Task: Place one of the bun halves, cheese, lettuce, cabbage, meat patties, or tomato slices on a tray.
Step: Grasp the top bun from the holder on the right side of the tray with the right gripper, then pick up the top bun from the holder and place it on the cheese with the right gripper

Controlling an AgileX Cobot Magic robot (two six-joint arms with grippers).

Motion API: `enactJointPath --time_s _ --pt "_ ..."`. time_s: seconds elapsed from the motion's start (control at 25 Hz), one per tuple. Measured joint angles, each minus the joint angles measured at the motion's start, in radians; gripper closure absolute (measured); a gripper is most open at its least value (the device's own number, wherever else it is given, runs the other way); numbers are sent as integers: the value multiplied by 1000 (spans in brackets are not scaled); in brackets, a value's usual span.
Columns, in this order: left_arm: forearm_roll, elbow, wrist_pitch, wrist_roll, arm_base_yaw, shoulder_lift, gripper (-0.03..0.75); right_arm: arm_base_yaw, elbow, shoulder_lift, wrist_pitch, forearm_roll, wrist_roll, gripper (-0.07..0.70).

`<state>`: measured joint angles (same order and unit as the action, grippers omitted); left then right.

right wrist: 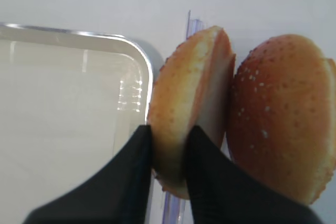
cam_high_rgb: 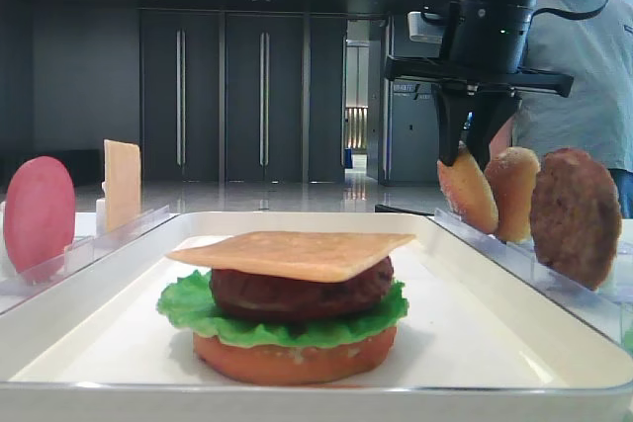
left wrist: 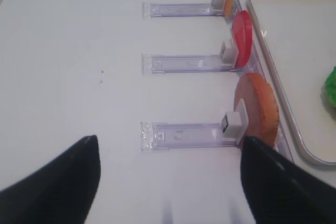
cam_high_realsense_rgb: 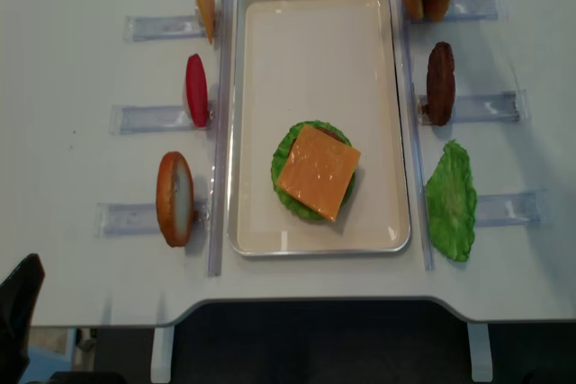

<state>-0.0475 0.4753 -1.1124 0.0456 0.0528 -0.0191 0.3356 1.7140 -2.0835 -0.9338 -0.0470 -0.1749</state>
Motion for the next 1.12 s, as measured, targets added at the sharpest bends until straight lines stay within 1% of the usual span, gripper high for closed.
enactJointPath --time_s 0.44,0.84,0.96,1.12 --pt "0 0 0 0 0 0 74 0 0 4 -9 -9 0 476" --pt "0 0 0 0 0 0 74 2 0 52 -41 -36 0 482" --pt "0 0 0 0 0 0 74 2 0 53 -61 -57 0 482" --pt "0 0 0 0 0 0 74 2 0 58 -67 -109 0 484"
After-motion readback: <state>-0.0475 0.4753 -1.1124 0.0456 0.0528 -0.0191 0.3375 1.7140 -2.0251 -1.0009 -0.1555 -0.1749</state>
